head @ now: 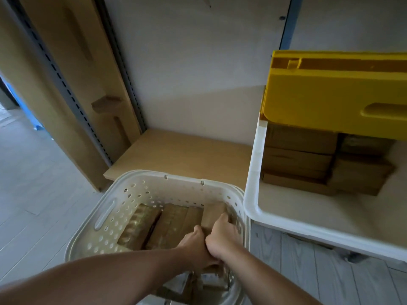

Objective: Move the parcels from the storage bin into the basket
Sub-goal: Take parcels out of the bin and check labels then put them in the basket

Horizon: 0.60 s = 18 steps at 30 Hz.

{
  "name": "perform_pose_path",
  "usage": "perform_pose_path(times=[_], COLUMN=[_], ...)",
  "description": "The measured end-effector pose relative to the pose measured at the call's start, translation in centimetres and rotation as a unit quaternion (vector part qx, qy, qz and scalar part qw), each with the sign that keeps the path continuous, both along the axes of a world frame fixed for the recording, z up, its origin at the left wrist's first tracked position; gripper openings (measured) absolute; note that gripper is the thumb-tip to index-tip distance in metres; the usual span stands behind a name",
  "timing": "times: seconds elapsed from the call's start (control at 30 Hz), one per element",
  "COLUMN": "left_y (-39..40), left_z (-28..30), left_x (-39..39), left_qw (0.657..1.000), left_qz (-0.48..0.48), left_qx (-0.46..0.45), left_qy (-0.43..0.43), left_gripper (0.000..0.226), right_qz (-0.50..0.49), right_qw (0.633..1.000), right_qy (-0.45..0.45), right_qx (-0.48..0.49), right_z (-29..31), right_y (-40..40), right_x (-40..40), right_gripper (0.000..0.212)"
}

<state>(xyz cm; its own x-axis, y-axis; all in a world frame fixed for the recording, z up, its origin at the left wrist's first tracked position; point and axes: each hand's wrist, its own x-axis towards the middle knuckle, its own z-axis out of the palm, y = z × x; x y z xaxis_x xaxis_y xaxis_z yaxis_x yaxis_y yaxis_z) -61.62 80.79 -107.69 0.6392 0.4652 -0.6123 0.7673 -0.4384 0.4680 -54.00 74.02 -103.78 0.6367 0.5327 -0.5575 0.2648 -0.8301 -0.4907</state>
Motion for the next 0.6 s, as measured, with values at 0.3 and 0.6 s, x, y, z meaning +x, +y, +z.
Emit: perform_pose_path(times=[0.3, 0.6], left_y=[0.2, -0.6], left_z=[-2.4, -3.6], left_x=[1.3, 1.4], left_qw=[0.999, 0.99], left_qz=[0.016, -0.116], left_qx=[0.027, 0.049], left_qy=[0.04, 0.065], left_gripper=[0.092, 0.109], right_qz=[-0.019, 0.042], right_qw=[0.998, 0.991], right_qy=[0.054, 0.073], right_qx=[0.01, -0.101], right_z=[-2.9, -4.3], right_y=[2.2, 2.5], right_x=[1.3, 2.3], right_gripper=[0.087, 0.112])
